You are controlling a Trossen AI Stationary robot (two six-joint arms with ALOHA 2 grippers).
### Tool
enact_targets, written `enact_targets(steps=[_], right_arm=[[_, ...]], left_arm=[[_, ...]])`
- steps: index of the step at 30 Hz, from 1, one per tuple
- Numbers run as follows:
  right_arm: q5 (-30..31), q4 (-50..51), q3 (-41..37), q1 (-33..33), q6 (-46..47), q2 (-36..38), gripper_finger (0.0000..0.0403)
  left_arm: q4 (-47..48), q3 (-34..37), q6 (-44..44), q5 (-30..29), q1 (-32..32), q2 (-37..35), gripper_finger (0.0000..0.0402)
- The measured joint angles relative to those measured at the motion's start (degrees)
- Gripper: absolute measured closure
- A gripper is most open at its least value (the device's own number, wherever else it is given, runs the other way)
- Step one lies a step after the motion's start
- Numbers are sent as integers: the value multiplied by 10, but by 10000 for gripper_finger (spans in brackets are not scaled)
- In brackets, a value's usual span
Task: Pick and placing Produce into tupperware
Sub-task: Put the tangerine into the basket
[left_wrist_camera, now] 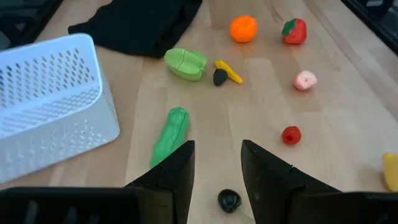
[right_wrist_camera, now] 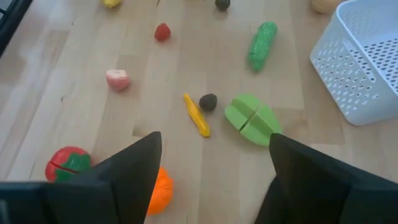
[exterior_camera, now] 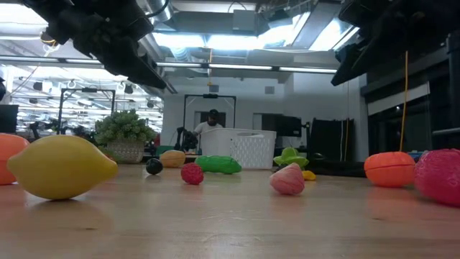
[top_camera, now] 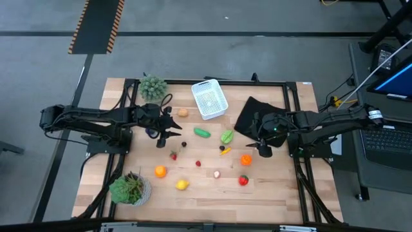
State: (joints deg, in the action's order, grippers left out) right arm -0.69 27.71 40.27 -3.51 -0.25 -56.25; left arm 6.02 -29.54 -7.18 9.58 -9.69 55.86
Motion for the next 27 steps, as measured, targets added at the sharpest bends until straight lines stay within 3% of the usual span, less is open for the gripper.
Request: enact_targets(steps=[11, 20, 27], right_arm=[[-6, -17, 0, 0, 3, 0, 103], [-51, -26, 0, -2, 62, 0, 103], [-50, -31, 0, -2, 77, 0, 103]], left_arm=[[-5, 0, 9, -1, 0, 0, 278], [-5, 0, 9, -1, 0, 0, 278], [-5, 0, 10, -1, 0, 0, 278]])
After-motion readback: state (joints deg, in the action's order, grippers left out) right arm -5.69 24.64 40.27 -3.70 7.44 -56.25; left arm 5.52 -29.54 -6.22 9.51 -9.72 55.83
